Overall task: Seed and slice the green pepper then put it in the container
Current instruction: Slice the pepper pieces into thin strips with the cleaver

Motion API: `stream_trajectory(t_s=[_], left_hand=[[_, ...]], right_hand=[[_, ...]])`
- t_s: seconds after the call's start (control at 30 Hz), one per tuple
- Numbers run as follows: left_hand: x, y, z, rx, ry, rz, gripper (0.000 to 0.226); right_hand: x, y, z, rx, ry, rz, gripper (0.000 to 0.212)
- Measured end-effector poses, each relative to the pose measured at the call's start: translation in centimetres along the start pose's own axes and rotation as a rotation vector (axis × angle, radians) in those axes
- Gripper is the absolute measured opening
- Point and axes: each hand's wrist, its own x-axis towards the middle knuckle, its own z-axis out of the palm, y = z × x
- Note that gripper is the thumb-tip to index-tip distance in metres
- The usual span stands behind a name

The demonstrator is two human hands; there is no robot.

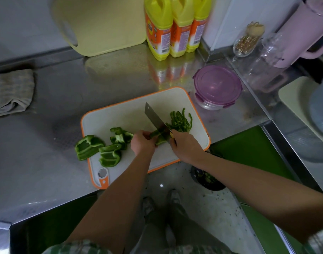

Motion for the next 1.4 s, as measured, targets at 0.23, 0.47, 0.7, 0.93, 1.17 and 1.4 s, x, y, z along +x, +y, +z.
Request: stream_trajectory(t_s=[0.23,0.47,0.7,0.93,1.17,1.4], left_hand=[[0.0,0.3,-0.3,0.006,-0.022,0.004,0.024],[-0.2,-0.9,-1.2,-0.069,-0.112,0.104,0.019],[-0.5,-0.1,-1.0,-0.072,-0.062,0.042,0.020],[-0.4,0.2,-0.6,-0.022,-0.030,0.003,0.022],[-0.2,0.2,-0.5,-0.012,-0.012,-0.009,0.025],[-0.2,0.2,-0.7,-0.007,-0.023,0.008,0.021]], right_hand=[[1.6,-0.9,0.8,-0.078,0.008,0.021,0.017],[2.4,-1.2,1.2,0.043,0.108,0.063,0.017],[1.3,0.2,0.1,0.146,0.135,-0.005,0.019],[0.3,0.6,-0.3,0.092,0.020,-0.022,0.019],[0.1,0.6,-0.2,0.036,-0.011,-0.033,0.018],[0.8,-0.3,0.9,-0.004,0.025,0.009,0.016]])
